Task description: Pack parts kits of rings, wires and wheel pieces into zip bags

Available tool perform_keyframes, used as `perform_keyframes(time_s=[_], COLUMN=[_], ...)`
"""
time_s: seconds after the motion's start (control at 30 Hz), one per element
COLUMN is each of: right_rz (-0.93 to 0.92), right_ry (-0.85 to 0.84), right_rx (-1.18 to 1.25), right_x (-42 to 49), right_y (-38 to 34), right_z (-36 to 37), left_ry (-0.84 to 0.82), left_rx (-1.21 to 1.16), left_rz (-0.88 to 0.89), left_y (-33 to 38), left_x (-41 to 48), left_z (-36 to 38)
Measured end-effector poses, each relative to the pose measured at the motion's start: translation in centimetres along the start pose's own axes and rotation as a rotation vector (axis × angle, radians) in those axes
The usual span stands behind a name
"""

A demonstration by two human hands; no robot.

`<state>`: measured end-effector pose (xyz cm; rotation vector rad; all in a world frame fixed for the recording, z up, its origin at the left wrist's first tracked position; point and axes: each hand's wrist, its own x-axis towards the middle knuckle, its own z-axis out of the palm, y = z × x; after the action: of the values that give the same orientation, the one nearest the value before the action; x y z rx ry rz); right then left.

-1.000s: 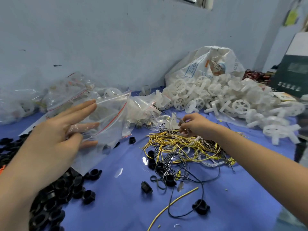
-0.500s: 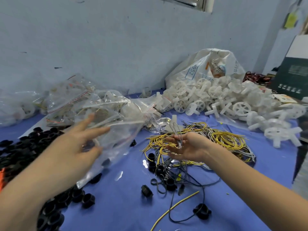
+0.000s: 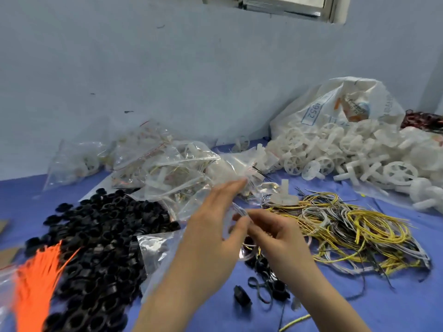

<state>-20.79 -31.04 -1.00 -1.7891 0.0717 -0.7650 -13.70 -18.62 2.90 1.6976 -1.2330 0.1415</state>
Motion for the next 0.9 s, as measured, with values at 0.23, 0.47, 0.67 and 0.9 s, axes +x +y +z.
perform_keyframes(time_s=[0.23, 0.47, 0.67, 0.9], right_rz=[0.038, 0.192, 0.619, 0.805], right_ry=[-0.043, 0.272, -0.404, 0.008], right_rx=[0.032, 0.377, 0.516, 1.131], right_x=[-0.7, -0.4, -0.9, -0.6], right_y=[0.9, 0.9, 0.9, 2.4], right_z=[-0.2, -1.6, -0.4, 3.0], left_ry=[-0.191, 0.190, 0.399, 0.327], left_rx=[0.288, 0.067, -0.368, -0.390], left_rz=[0.005, -0.259, -0.487, -0.408], left_y=[-1.8, -2.8, -3.1, -3.1], left_x=[0.3, 0.4, 0.7, 0.5], left_z=[-0.9, -0.5, -0.2, 0.8])
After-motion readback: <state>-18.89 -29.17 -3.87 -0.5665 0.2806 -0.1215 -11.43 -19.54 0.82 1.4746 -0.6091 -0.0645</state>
